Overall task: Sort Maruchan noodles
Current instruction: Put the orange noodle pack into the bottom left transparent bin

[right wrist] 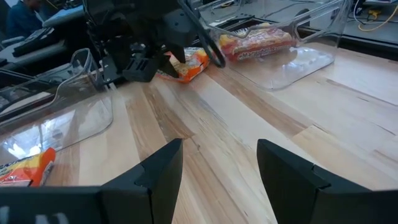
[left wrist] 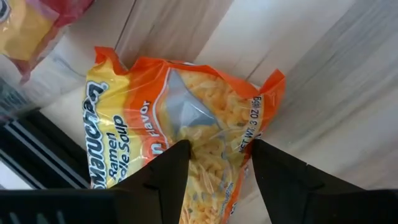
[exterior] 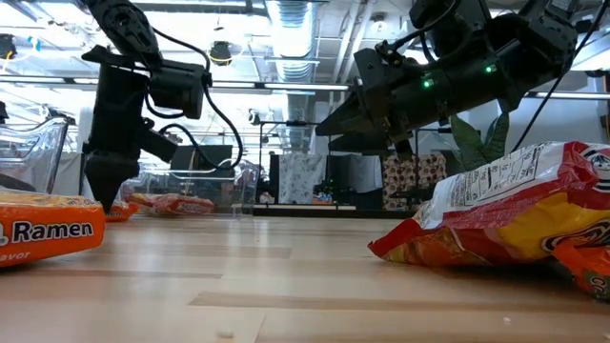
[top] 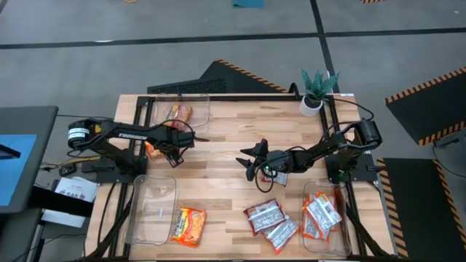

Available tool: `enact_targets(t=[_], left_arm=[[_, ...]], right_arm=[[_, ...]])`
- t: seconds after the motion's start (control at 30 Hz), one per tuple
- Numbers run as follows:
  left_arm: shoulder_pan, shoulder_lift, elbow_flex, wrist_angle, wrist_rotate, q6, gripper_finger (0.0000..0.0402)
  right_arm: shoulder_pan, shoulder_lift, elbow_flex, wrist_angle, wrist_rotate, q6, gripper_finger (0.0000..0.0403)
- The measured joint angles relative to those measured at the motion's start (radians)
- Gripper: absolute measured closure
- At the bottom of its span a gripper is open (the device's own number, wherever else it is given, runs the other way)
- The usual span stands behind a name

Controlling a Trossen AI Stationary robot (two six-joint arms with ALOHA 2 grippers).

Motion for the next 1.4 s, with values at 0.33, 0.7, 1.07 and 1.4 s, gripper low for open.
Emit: enact_targets(t=[0.33,0.7,1.07,1.4], left_arm=[[-0.098,0.003,-0.008,0.001,-0.026,0.011,0.0336],[-0.262,-0.029,0.152,-0.101,-0.003,0.022,0.04],[-0.38,-0.175,0.482,-0.251,-0.104,0.058,0.04],[-0.569,-0.236,0.652,-0.368,-0.167,-0.03,0.0401]], right_arm=[[0.0,0.0,0.0,-0.01,0.0,0.0,0.0175],[0.0,0.0,0.0,-0.013,0.0,0.0,0.0175],[0.0,0.0,0.0,-0.021,0.0,0.0,0.0175],[0.0,0.0,0.0,-0.025,0.0,0.0,0.0175]])
